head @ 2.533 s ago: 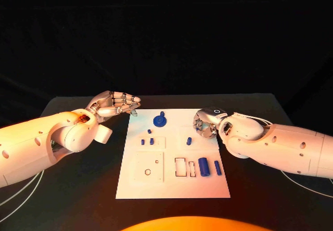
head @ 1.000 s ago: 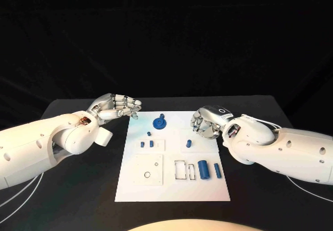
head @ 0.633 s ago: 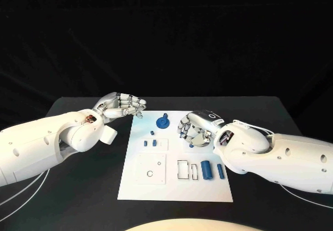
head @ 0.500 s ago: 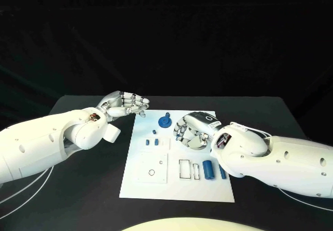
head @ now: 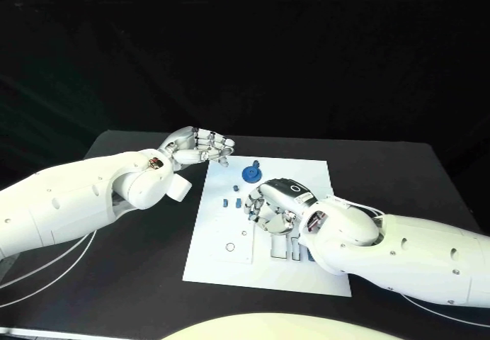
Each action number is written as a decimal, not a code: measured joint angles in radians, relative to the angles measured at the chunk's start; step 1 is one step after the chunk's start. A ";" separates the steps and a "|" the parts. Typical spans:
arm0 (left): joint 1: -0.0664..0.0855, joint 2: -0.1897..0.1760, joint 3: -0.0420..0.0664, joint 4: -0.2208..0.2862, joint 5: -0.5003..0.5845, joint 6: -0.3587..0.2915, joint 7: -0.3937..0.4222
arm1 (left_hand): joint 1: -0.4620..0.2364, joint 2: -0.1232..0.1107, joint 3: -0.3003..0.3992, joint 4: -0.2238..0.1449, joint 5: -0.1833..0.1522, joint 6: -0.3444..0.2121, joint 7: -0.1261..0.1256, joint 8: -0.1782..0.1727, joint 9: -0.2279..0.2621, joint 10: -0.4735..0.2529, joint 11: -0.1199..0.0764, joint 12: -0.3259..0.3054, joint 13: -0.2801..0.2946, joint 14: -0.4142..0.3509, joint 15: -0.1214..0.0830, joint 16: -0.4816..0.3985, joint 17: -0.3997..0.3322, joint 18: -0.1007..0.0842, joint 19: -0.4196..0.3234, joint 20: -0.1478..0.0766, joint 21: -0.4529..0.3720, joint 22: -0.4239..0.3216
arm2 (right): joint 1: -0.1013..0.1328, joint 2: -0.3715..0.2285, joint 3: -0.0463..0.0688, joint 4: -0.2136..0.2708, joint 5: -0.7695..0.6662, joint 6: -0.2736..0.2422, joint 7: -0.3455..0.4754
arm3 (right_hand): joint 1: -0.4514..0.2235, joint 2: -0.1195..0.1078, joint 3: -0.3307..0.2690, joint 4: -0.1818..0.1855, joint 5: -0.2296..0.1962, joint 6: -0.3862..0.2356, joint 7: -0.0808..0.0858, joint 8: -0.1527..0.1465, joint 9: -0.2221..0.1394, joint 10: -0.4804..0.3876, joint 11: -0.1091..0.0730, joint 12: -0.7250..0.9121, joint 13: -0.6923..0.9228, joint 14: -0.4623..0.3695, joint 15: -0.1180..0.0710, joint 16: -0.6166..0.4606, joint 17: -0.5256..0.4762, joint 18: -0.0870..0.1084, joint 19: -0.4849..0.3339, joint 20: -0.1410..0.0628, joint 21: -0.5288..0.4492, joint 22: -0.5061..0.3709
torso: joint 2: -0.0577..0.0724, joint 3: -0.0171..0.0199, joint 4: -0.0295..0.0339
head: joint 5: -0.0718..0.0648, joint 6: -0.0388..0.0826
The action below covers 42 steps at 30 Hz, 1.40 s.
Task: Assemble the parts on the task board
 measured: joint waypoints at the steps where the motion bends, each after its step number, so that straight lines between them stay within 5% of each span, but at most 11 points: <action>1: 0.000 0.002 0.000 0.000 0.000 0.000 0.000 | 0.000 0.000 0.000 0.000 0.000 0.000 0.000 0.000 0.000 0.000 0.000 0.000 0.000 0.000 0.000 0.000 0.000 0.000 0.000 0.000 0.000 0.000 | -0.006 0.007 0.000 -0.005 -0.003 0.000 0.002 | 0.000 0.000 0.000 0.000 0.000 0.000 0.000 0.000 0.000 0.000 0.000 -0.002 0.000 0.000 0.000 0.000 0.000 0.000 0.000 0.000 0.000 0.000 | 0.000 0.0000 0.0000 | 0.002 -0.001; 16: 0.000 0.023 0.000 -0.005 -0.021 0.004 0.000 | 0.000 0.000 -0.003 -0.003 0.000 0.000 0.000 0.000 0.000 0.000 0.000 0.000 -0.001 0.000 0.000 0.000 0.000 0.000 0.000 0.000 -0.004 -0.003 | -0.058 0.050 -0.002 -0.049 -0.025 -0.001 0.019 | 0.002 0.001 0.003 -0.003 0.003 0.000 0.001 -0.002 0.003 0.004 -0.004 -0.004 0.001 0.000 0.000 0.000 0.000 0.000 0.000 0.000 0.000 0.000 | 0.001 0.0012 -0.0006 | 0.044 -0.022; 42: 0.000 0.027 0.000 -0.004 -0.059 0.013 0.001 | -0.003 0.003 -0.003 -0.003 0.000 0.000 0.000 0.000 0.000 -0.004 0.004 0.000 -0.001 0.000 0.000 0.000 -0.001 0.000 0.004 0.004 -0.008 -0.004 | -0.072 0.064 -0.005 -0.079 -0.045 0.002 0.020 | 0.003 0.002 0.002 -0.003 0.000 -0.003 0.000 0.000 0.004 0.007 -0.003 -0.006 0.001 0.000 0.000 0.000 0.000 0.000 0.000 0.000 -0.001 -0.001 | 0.002 0.0017 0.0000 | 0.060 -0.032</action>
